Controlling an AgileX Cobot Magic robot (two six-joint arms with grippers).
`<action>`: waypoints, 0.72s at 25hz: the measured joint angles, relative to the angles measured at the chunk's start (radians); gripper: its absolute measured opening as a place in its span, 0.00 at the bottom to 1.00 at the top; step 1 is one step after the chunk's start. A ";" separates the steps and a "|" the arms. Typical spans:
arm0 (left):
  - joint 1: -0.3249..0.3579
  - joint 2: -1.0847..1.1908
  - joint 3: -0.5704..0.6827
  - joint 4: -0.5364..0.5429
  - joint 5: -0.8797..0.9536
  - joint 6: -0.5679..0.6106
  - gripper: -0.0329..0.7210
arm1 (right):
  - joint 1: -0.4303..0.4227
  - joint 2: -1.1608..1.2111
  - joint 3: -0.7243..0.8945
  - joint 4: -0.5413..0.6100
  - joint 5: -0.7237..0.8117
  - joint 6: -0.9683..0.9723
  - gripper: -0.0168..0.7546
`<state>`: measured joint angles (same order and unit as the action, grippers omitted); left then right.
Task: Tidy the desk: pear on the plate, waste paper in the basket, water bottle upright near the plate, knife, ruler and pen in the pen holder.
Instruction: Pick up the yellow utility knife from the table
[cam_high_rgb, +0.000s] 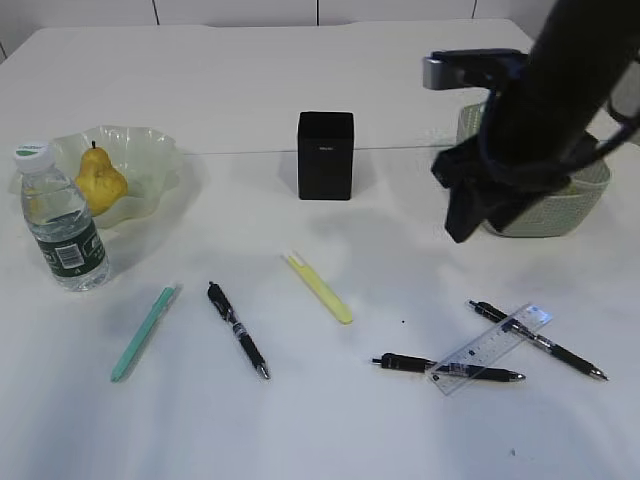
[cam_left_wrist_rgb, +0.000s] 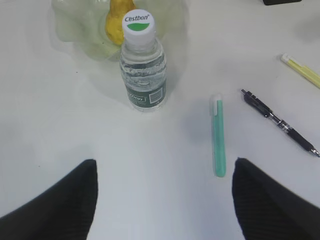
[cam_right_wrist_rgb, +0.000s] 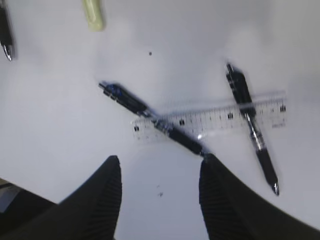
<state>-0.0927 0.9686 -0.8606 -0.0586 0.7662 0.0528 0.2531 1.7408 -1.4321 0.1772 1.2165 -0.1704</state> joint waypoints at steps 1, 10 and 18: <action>0.000 0.000 0.000 0.000 0.000 0.000 0.83 | 0.014 0.027 -0.048 -0.008 0.000 0.000 0.55; 0.000 0.000 0.000 0.005 0.001 0.000 0.83 | 0.065 0.221 -0.349 -0.027 0.006 -0.019 0.55; 0.000 0.000 0.000 0.008 0.002 0.000 0.83 | 0.116 0.331 -0.408 -0.029 0.007 -0.139 0.55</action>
<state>-0.0927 0.9686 -0.8606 -0.0509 0.7684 0.0528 0.3695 2.0722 -1.8405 0.1482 1.2236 -0.3098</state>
